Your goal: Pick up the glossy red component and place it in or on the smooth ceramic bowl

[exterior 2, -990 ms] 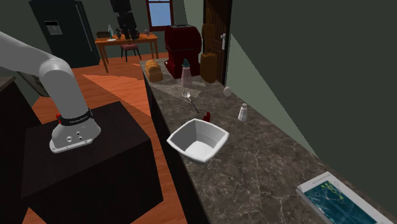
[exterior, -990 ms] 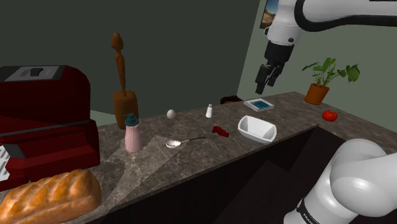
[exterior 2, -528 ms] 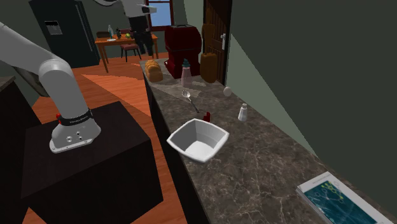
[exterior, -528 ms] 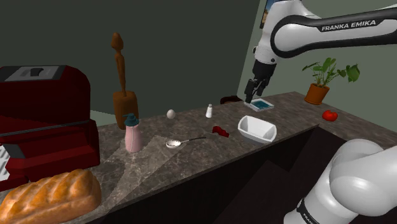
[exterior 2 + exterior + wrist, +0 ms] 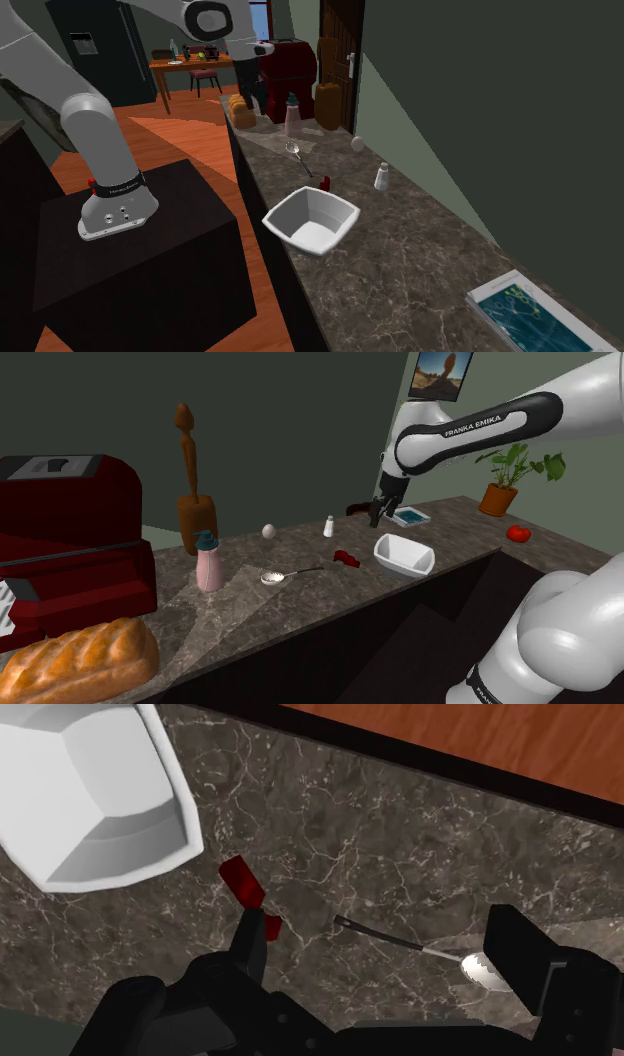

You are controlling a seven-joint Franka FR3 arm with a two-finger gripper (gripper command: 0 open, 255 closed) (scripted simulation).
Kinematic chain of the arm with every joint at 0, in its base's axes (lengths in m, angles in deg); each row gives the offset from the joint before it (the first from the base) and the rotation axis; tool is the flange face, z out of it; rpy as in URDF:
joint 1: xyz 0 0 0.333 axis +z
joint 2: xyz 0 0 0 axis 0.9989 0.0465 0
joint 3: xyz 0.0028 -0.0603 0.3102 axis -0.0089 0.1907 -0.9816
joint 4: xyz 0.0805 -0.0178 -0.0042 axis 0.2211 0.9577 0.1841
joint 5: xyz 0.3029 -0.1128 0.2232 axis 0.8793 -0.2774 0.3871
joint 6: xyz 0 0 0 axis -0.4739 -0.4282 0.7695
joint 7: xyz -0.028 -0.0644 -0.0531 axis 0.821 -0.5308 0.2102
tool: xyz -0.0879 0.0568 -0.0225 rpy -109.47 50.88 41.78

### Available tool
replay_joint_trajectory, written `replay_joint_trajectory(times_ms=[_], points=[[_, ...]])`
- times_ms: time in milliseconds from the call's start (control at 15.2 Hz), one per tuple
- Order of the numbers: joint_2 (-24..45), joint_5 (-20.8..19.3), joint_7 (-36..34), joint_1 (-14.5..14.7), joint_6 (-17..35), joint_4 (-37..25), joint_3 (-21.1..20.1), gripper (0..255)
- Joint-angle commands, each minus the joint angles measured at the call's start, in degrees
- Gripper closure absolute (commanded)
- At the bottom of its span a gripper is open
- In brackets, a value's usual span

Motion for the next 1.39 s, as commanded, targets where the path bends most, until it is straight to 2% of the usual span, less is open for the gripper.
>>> replay_joint_trajectory(times_ms=[0, 330, 726, 1056, 1320], points=[[3.67, 0.48, 1.22, 0.04, 3.77, -0.20, 1.26, 0], [14.71, 3.87, 5.84, 0.37, 12.10, -3.17, 4.42, 0], [28.94, 12.08, 13.74, -0.33, 19.65, -9.42, 5.95, 0], [40.75, 19.64, 20.42, -3.46, 23.33, -16.86, 4.08, 0], [49.89, 23.90, 24.24, -6.91, 24.81, -24.20, 1.55, 0]])
